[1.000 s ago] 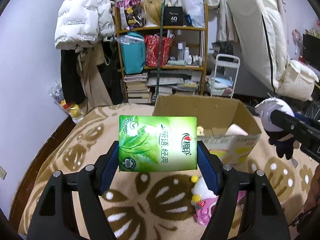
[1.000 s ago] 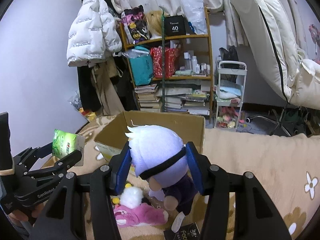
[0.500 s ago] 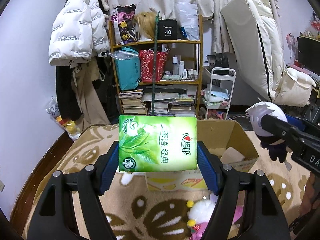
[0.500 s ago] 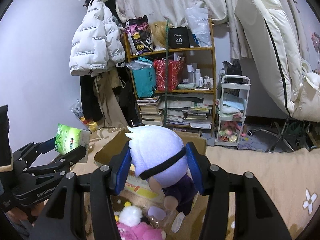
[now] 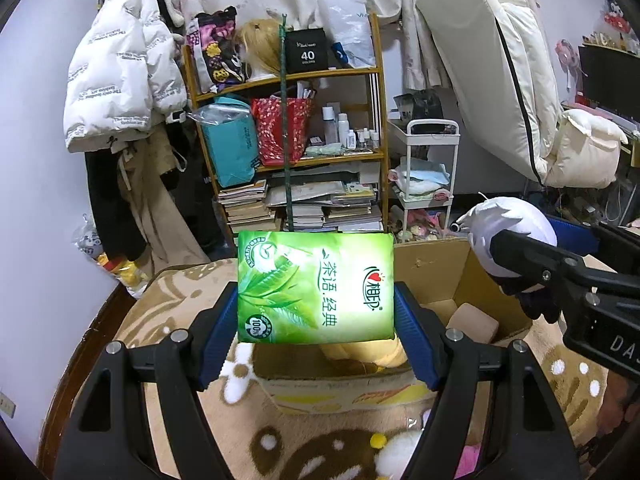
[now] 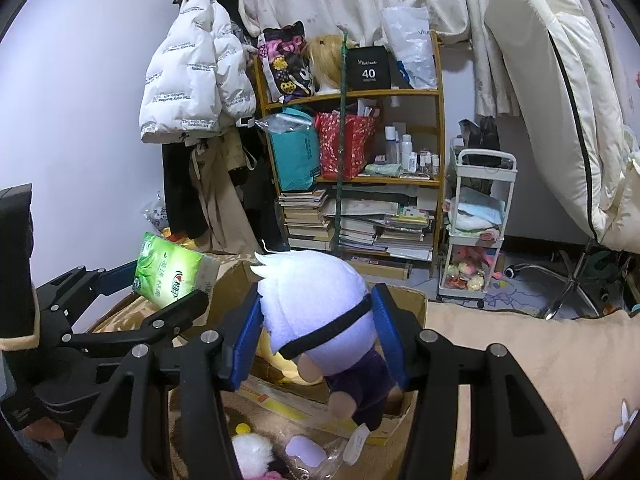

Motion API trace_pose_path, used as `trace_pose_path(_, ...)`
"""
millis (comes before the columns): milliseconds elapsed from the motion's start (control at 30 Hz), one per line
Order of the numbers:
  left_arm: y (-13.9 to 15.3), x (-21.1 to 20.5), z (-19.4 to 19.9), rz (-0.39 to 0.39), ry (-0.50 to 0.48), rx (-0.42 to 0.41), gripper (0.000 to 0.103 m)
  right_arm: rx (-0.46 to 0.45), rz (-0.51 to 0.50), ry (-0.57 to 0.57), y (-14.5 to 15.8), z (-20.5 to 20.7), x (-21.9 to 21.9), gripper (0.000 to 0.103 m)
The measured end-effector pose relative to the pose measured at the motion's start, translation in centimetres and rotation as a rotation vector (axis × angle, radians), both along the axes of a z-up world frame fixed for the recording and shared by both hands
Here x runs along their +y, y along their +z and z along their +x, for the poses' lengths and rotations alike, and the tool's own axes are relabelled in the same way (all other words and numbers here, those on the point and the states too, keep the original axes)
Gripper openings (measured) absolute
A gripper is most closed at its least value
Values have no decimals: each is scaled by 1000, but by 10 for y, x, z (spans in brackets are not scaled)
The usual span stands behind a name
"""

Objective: Organize soft objects
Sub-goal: 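Carry green pack over box and release with left gripper while right gripper drops doll in, then withdraw both open grippers from the box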

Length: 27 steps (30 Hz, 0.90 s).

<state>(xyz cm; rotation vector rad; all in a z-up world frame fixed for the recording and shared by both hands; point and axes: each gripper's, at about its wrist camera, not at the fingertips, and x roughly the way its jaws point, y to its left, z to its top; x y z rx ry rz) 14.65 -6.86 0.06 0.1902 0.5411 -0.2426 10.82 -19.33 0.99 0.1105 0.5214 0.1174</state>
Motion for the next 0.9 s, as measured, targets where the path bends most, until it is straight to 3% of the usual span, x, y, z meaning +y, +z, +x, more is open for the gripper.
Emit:
trace_pose_path(700,-41,-12,30,-8,-18,84,74,84,156,-18,-40,26,-34,58)
trace_pose_path(767,-41,-11,30,-7,-12,83,78,82,160,-19,-40,26,-34,58)
trace_pose_path(833,-39,-10,29,-8,-6,74,90,87,161,-16,-40,26,-34,59)
trace_pose_path(900,-36,-8,26,-13,-7,52,91,94,169,-15,-41,26,-34,60)
